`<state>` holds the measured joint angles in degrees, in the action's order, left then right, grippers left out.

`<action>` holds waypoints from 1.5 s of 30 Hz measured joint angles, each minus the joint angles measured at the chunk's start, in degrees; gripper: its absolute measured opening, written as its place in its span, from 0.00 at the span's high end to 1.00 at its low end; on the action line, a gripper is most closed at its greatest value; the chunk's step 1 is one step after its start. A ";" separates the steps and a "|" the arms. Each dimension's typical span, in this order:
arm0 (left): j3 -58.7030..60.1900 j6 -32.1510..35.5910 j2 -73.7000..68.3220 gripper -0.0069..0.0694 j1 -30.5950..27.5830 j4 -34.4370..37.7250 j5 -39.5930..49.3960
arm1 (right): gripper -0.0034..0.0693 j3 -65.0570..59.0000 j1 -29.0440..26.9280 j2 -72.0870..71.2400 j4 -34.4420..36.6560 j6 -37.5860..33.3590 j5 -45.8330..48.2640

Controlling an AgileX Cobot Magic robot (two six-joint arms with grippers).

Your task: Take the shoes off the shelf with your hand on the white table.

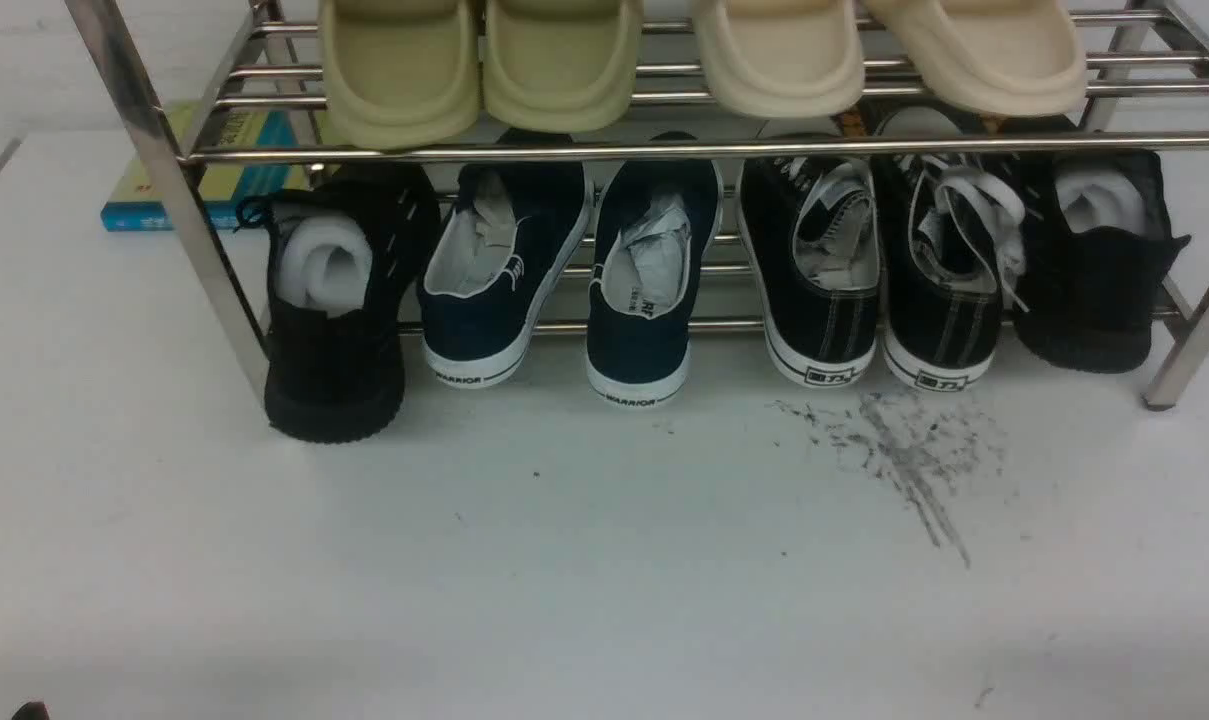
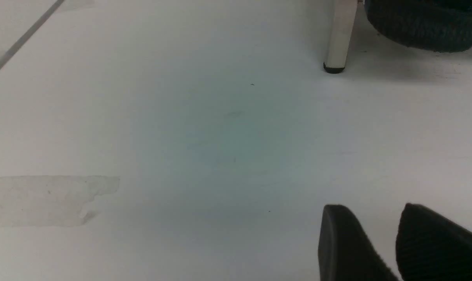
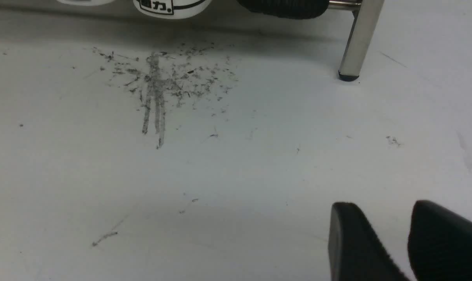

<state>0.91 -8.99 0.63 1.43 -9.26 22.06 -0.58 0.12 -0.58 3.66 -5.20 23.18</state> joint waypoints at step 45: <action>0.31 0.00 0.00 0.59 0.00 -16.08 0.30 | 0.62 0.00 0.00 0.00 0.00 0.00 0.00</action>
<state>1.22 -8.99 0.63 1.43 -25.35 22.37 -0.58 0.12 -0.58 3.66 -5.20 23.18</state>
